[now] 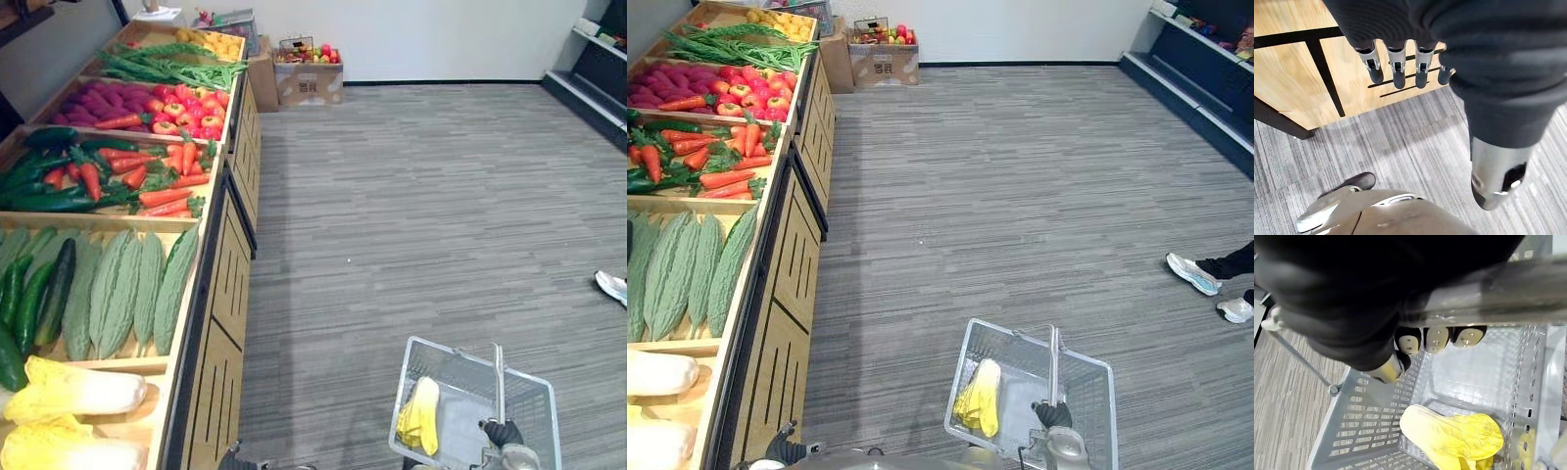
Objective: Pick vegetable in the basket
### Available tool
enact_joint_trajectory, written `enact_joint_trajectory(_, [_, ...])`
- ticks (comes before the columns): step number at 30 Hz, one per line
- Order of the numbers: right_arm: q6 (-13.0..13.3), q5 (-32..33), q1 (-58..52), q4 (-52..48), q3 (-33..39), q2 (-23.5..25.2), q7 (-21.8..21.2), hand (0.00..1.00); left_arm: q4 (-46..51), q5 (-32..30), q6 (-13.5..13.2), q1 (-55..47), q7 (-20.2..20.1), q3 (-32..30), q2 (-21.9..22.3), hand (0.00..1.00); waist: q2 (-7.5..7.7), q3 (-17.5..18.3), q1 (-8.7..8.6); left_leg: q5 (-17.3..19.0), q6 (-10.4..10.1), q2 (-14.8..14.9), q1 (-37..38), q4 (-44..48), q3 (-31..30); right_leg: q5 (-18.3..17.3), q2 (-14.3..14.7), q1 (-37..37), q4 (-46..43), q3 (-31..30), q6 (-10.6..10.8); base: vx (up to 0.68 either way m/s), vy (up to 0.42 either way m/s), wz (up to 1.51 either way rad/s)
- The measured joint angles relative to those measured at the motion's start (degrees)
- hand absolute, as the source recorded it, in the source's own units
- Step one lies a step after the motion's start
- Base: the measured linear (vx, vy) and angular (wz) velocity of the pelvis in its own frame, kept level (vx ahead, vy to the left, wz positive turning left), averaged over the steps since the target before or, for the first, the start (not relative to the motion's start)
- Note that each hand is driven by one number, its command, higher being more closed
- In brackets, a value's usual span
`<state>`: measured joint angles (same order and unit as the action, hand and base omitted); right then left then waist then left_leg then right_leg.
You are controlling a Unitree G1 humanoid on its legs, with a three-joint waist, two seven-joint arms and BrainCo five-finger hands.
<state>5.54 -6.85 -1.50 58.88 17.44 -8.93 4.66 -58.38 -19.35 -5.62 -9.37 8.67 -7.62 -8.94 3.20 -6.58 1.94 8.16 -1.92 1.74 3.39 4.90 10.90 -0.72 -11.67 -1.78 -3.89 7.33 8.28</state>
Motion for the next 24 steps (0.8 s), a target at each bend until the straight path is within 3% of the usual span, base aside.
enact_joint_trajectory(5, [0.0, 0.0, -0.5, 0.0, -0.5, -0.2, 0.2, 1.0, -0.4, 0.0, 0.1, -0.1, 0.1, -0.7, 0.0, 0.0, 0.02, 0.0, -0.15, -0.1, -0.1, 0.8, -0.1, -0.5, 2.8, 2.4, 0.8, 0.0, 3.6, -1.1, 0.0, -0.05, -0.009, -0.25])
enact_joint_trajectory(7, [0.0, 0.0, -0.6, 0.0, -0.5, -0.2, 0.3, 1.0, -0.4, 0.0, 0.1, 0.0, 0.2, -0.7, 0.0, 0.0, -0.07, 0.0, -0.24, -0.2, -0.4, 1.3, 0.1, -0.7, 2.9, 2.4, 1.3, 0.0, 3.5, -1.0, 0.0, 0.0, -0.042, -0.09])
enact_joint_trajectory(10, [-0.1, 0.0, -0.6, 0.0, -0.4, -0.2, 0.8, 1.0, -0.4, 0.0, 0.1, 0.1, 0.2, -0.7, 0.0, 0.0, -0.83, -0.6, -0.31, 0.5, -1.9, 3.3, 0.9, 0.3, 3.4, 0.4, 2.7, -0.7, -0.1, 0.7, -1.9, 0.02, -0.087, -0.08])
enact_joint_trajectory(13, [0.0, 0.0, -0.5, 0.0, -0.5, -0.5, 1.3, 1.0, -0.3, 0.0, 0.1, 0.3, 0.2, -1.1, 0.0, 0.0, -2.05, -1.4, -0.5, 4.5, -4.7, 7.7, -1.3, 8.4, 2.8, -4.9, 4.6, -1.0, -5.7, 2.9, -3.5, 0.02, -0.132, 0.12])
enact_joint_trajectory(14, [0.0, 0.0, -0.8, 0.0, -0.5, -0.5, 1.3, 1.0, -0.1, 0.0, 0.1, 0.5, 0.2, -1.3, -0.2, 0.0, -1.81, -1.6, -0.37, 4.4, -5.3, 8.8, -3.9, 15.0, 2.5, -6.6, 4.7, -0.9, -6.7, 4.0, -3.5, 0.05, -0.197, 0.34])
enact_joint_trajectory(15, [0.0, 0.0, -1.0, 0.1, -0.4, -0.7, 1.3, 1.0, 0.1, 0.0, 0.1, 0.5, 0.2, -1.3, -0.1, 0.0, -1.68, -1.7, -0.42, 3.6, -6.3, 9.6, -6.2, 19.6, 2.5, -7.0, 4.7, -0.8, -7.2, 4.5, -3.8, 0.05, -0.184, 0.26])
enact_joint_trajectory(17, [0.0, 0.0, -0.9, 0.1, -0.4, -2.3, 1.5, 1.0, 1.9, 0.4, 0.0, 0.1, 1.0, -2.3, 0.4, 0.0, -1.67, -2.9, 0.21, -3.9, -5.7, 12.4, -12.7, 34.7, 2.7, -8.6, 4.7, 1.0, -8.2, 3.8, -4.5, 0.05, -0.186, 0.01])
enact_joint_trajectory(18, [0.0, 0.0, -0.7, 0.1, -0.4, -2.7, 1.5, 1.0, 1.8, 0.4, 0.0, 0.0, 1.1, -2.3, 0.5, 0.0, -1.15, -3.4, 0.52, -5.1, -5.4, 12.3, -14.4, 37.2, 2.5, -8.9, 4.6, 1.4, -8.3, 3.2, -4.6, 0.11, -0.149, -0.16])
enact_joint_trajectory(19, [0.0, 0.0, -0.4, 0.1, -0.4, -3.5, 1.8, 1.0, 1.6, 0.4, 0.0, 0.0, 1.1, -2.3, 1.1, 0.0, -1.6, -3.5, 0.86, -2.7, -5.1, 11.2, -15.1, 38.0, 1.7, -9.3, 3.9, 2.3, -8.2, 2.3, -4.9, 0.12, -0.09, -0.24])
enact_joint_trajectory(21, [-0.2, 0.0, 0.4, 0.1, -0.4, -4.2, 2.1, 1.0, 1.5, 0.4, 0.0, 0.0, 1.2, -2.2, 2.2, 0.0, -2.33, -4.0, 0.95, 0.8, -5.3, 8.6, -16.9, 34.1, 1.0, -9.3, 3.3, 2.5, -7.3, 1.3, -5.0, 0.11, -0.026, -0.21])
enact_joint_trajectory(24, [-0.3, 0.0, 1.3, 0.1, -0.4, -3.9, 2.4, 1.0, 1.4, 0.4, 0.0, -0.4, 1.2, -1.7, 2.4, 0.0, -3.11, -4.2, 1.69, -1.7, -5.5, 5.7, -17.9, 15.0, 0.8, -9.4, 3.5, 2.5, -5.7, -0.1, -5.0, 0.17, 0.104, -0.26])
